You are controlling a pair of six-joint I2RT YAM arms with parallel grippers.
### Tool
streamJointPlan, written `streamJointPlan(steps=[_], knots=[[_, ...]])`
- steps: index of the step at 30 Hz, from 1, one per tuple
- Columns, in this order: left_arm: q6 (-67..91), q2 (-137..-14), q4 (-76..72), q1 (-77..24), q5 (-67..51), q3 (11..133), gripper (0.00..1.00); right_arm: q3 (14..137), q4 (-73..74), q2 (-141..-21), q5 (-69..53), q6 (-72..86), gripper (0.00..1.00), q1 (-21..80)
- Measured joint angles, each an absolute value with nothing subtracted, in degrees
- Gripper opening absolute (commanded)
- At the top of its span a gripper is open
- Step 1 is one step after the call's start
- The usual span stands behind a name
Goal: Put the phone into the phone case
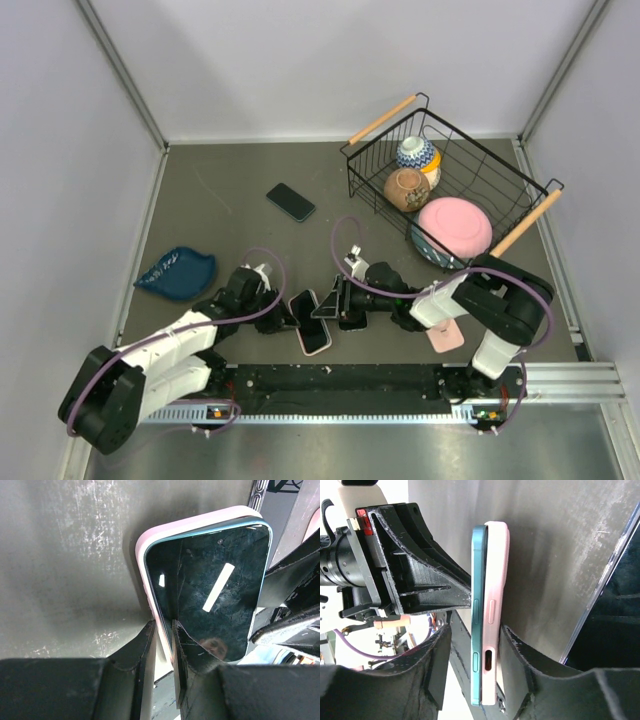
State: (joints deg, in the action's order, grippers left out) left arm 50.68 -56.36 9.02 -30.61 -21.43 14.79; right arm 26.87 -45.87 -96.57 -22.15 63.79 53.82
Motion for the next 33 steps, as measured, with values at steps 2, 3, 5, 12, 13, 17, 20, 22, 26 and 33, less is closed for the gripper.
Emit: streamJointPlan(steps=[2,3,5,12,13,17,20,22,26,33], knots=[[50.7,-56.05,9.15,-30.57,-21.47,14.68,0.22,26.7,-46.22,-96.75,-22.17,63.88,0.34,53.8],[50.72,-55.99,9.15,-30.57,-21.5,14.61,0.22,26.65,-46.28,-96.84,-22.17,63.96,0.32,53.8],[50.78,-55.96,9.19,-30.52,-21.69,14.59,0.23,26.65,-46.3,-96.9,-22.17,64.1,0.24,53.76],[50.72,-56.03,9.45,-30.39,-22.11,14.59,0.25,26.61,-45.91,-96.95,-22.55,64.07,0.0,53.47],[50.7,-56.03,9.47,-30.39,-22.17,14.59,0.25,26.61,-45.87,-96.95,-22.57,64.05,0.0,53.47],[50.65,-56.05,9.5,-30.39,-22.5,14.59,0.27,26.68,-45.39,-96.88,-22.55,63.59,0.0,53.43],[50.65,-56.16,9.5,-30.41,-22.9,14.59,0.29,27.66,-42.37,-96.09,-22.48,62.48,0.14,53.45],[50.63,-56.16,9.52,-30.41,-23.07,14.59,0.29,28.58,-40.25,-95.61,-22.76,61.56,0.29,53.52],[50.57,-56.66,9.23,-30.41,-23.33,14.61,0.27,29.04,-39.81,-95.61,-23.66,61.14,0.35,53.49],[49.71,-56.8,9.17,-30.41,-23.4,14.68,0.32,29.06,-40.75,-95.64,-24.38,61.19,0.4,53.52]])
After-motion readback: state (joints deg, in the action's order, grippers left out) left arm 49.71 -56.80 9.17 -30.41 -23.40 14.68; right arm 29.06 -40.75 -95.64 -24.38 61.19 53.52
